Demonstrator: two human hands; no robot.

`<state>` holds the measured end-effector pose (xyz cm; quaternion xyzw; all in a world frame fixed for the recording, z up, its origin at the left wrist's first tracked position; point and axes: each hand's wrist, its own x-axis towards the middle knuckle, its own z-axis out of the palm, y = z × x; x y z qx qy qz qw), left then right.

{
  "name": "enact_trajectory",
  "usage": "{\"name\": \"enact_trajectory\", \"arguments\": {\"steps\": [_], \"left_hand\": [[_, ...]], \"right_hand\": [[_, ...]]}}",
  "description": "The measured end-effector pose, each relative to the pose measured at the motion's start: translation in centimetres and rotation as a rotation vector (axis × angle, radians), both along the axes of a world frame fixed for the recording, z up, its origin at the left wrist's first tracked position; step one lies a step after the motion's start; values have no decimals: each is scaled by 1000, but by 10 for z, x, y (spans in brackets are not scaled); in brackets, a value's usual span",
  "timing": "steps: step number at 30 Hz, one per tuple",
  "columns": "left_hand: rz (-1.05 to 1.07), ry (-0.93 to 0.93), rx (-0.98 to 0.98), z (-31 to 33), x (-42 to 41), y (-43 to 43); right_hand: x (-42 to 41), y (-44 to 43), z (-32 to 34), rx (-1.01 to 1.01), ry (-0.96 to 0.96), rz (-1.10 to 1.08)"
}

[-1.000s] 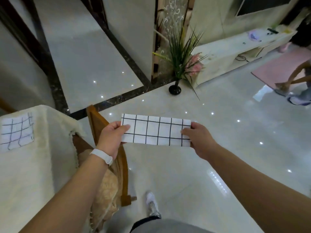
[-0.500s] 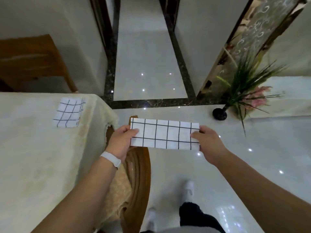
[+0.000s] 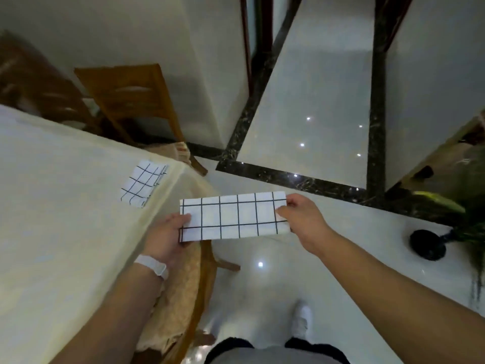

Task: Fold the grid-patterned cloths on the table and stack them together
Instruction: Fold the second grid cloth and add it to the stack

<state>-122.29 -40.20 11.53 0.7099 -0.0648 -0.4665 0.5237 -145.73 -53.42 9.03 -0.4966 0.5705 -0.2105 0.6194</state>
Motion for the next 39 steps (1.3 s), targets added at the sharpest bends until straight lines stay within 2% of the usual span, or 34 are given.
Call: {"name": "enact_trajectory", "arguments": {"steps": [11, 23, 32, 39], "left_hand": [[238, -125, 30, -1, 17, -31], [530, 83, 51, -72, 131, -60], [721, 63, 81, -95, 212, -67], [850, 74, 127, -108, 242, -60]], "right_hand": [[56, -89, 15, -153, 87, 339], [213, -160, 4, -280, 228, 685], [348, -187, -3, -341, 309, 926], [417, -189, -28, -332, 344, 1041]]}}
